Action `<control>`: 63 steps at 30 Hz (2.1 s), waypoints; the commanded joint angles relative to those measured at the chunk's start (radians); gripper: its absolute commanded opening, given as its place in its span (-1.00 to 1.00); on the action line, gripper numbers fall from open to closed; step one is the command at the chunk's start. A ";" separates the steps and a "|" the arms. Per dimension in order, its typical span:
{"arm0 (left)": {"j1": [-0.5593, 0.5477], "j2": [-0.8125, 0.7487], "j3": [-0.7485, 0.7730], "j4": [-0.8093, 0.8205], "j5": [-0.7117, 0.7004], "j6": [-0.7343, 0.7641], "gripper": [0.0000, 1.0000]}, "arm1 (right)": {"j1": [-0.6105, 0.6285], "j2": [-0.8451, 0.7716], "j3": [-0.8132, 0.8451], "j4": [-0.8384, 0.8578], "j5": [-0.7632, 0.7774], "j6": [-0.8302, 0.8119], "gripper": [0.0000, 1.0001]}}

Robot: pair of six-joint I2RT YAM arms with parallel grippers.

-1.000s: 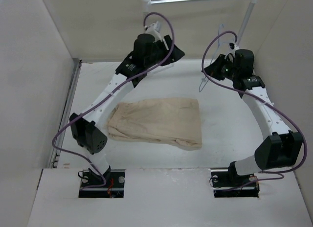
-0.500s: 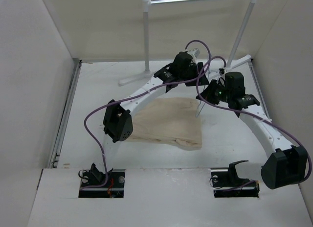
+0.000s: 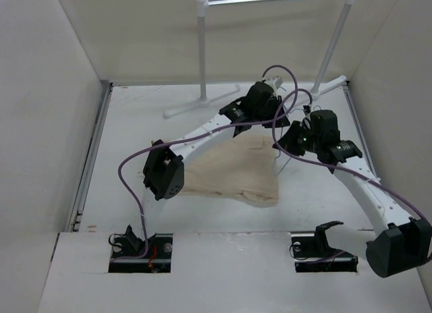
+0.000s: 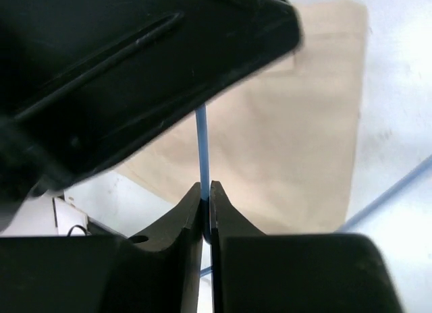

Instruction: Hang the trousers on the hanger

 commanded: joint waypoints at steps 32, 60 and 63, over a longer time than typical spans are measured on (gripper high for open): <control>-0.303 -0.261 -0.736 0.331 -0.753 -0.411 -1.00 | -0.027 0.206 -0.417 0.429 0.232 0.198 -0.11; -0.221 -0.500 -1.048 0.227 -1.000 -0.355 -1.00 | -0.161 -0.099 -0.385 0.210 0.154 0.213 -1.00; -0.188 -0.587 -1.127 0.172 -0.998 -0.332 -1.00 | -0.178 -0.100 -0.377 0.211 0.155 0.213 -1.00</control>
